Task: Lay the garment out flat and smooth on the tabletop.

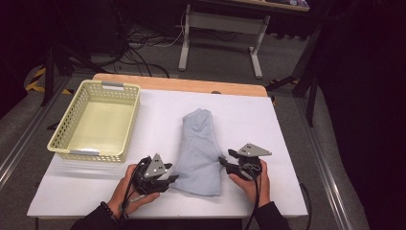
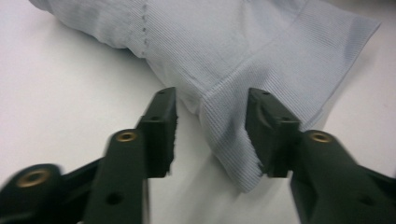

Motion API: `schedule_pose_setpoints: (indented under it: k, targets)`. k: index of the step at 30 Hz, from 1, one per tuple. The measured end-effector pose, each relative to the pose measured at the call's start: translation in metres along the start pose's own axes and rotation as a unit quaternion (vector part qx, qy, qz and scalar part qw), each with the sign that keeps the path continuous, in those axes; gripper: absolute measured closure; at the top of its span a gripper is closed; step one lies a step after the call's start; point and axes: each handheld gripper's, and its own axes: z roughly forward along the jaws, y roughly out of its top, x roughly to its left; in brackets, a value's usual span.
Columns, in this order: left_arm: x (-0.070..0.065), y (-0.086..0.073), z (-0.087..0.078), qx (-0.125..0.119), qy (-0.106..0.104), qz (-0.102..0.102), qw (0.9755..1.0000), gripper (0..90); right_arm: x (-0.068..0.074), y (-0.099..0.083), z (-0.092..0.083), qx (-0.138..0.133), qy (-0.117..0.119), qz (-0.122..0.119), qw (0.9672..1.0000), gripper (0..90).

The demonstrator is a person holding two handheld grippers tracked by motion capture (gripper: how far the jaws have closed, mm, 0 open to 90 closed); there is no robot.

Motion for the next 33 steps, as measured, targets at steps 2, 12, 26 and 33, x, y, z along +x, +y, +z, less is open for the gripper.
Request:
schedule_pose_setpoints:
  k: [2, 12, 26, 33]
  targets:
    - [0.000, -0.001, -0.002, 0.001, -0.001, 0.010, 0.9999, 45.3, 0.001, -0.003, 0.008, 0.015, 0.006, 0.003, 0.9999, 41.7]
    - [-0.010, -0.010, 0.023, 0.051, -0.036, 0.033, 0.9975, 52.7, -0.001, -0.005, 0.026, 0.062, 0.046, 0.020, 0.9968, 54.7]
    - [-0.022, -0.012, 0.021, 0.046, -0.030, 0.033, 0.9980, 79.9, -0.001, 0.007, 0.034, 0.048, 0.038, -0.028, 0.9977, 78.5]
    - [-0.022, -0.012, 0.023, 0.038, -0.024, 0.036, 0.9984, 80.2, 0.000, 0.008, 0.029, 0.028, 0.012, -0.036, 0.9989, 76.1]
